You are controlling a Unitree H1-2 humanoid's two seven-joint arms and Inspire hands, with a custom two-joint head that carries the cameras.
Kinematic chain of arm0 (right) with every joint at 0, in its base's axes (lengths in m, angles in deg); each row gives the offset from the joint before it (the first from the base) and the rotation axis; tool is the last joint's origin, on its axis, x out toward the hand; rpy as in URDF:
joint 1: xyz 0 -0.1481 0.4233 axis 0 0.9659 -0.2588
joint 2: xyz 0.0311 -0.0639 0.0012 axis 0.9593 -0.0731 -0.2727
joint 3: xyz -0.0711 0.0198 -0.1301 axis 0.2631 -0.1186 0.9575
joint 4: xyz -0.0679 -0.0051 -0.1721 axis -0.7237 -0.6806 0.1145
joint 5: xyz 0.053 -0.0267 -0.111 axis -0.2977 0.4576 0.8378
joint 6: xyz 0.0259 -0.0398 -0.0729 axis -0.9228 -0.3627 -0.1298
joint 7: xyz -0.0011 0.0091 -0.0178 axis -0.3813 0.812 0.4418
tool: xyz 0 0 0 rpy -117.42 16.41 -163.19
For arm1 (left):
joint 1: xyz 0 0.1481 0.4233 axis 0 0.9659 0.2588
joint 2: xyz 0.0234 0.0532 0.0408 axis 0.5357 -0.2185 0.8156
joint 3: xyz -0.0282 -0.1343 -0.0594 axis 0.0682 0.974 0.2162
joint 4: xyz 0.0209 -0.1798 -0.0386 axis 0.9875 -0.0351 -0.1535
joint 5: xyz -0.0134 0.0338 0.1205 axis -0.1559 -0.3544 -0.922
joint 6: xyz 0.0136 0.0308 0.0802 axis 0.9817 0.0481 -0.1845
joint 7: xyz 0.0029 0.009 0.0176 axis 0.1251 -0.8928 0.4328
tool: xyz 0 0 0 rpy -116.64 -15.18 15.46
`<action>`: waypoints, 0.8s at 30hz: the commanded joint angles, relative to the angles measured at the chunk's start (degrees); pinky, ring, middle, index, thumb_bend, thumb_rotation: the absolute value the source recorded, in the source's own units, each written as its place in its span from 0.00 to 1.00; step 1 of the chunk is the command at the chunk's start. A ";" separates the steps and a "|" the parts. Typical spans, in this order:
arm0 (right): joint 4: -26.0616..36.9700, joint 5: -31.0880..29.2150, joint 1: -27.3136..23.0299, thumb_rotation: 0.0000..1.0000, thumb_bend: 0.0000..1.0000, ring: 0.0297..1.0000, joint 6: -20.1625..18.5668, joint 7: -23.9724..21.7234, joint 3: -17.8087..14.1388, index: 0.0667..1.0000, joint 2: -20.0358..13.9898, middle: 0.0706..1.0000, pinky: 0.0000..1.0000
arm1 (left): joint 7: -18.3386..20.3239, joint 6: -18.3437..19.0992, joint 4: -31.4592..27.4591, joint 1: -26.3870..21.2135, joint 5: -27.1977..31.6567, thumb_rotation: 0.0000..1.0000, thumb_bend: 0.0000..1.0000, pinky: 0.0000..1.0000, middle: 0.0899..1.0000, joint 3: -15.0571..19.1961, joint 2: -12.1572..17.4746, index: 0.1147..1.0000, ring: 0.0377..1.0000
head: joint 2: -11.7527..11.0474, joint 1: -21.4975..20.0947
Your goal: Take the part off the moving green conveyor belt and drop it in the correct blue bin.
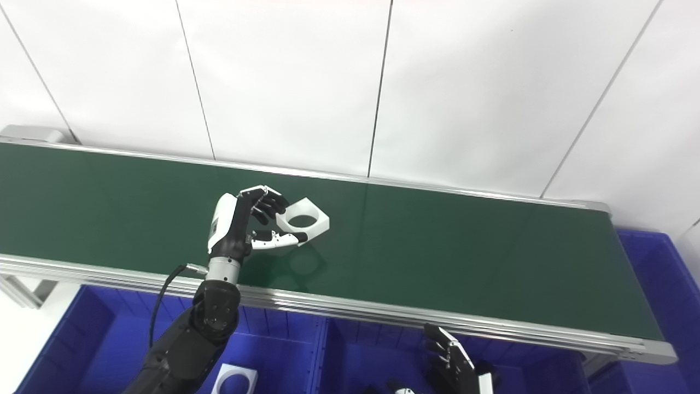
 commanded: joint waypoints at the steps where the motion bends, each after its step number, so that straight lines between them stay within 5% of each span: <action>1: 0.68 0.59 -0.81 0.00 0.64 0.73 2.95 0.62 0.05 0.75 -0.11 0.76 0.66 | 1.26 0.90 -5.39 -0.36 0.03 0.00 0.48 0.37 0.44 0.21 -0.57 0.41 0.42 | -0.03 0.11; 12: 0.65 0.10 -0.88 0.00 0.65 0.73 2.95 0.12 0.07 0.75 0.02 0.77 0.66 | 7.51 4.03 -22.19 7.22 0.84 0.00 0.48 0.37 0.42 0.69 -1.60 0.43 0.41 | 0.43 0.53; 24: 1.11 0.19 -0.25 0.00 0.64 0.73 2.94 -0.85 0.03 0.75 -0.07 0.76 0.66 | 12.23 7.35 -34.36 17.47 0.12 0.00 0.48 0.37 0.42 1.62 -1.55 0.44 0.40 | 1.32 1.12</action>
